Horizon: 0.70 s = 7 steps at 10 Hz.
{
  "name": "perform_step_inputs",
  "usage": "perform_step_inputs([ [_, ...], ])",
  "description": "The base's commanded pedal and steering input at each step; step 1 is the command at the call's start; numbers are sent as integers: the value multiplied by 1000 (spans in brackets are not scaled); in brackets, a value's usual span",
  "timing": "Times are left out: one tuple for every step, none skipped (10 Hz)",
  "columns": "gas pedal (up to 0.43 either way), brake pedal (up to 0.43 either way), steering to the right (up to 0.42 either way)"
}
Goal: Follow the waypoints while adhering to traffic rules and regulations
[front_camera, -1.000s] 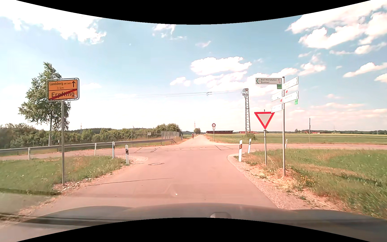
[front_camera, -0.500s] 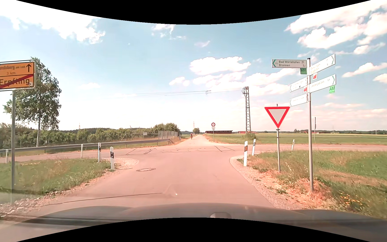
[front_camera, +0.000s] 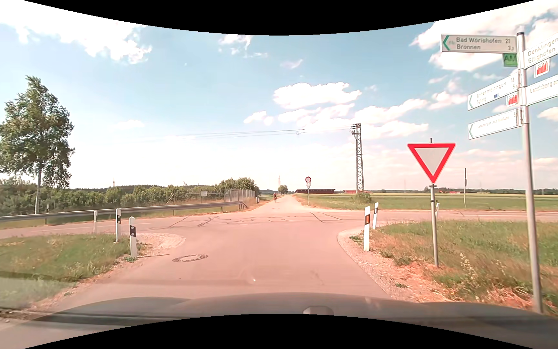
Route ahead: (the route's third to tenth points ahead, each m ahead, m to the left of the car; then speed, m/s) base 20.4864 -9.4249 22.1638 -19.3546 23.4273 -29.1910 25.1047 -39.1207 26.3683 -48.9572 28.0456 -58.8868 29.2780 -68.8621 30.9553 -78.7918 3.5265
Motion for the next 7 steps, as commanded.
perform_step_inputs([
  [209,0,-8],
  [209,0,-8],
  [197,0,-8],
  [87,0,-8],
  [47,0,-6],
  [47,0,-5],
  [67,0,-2],
])
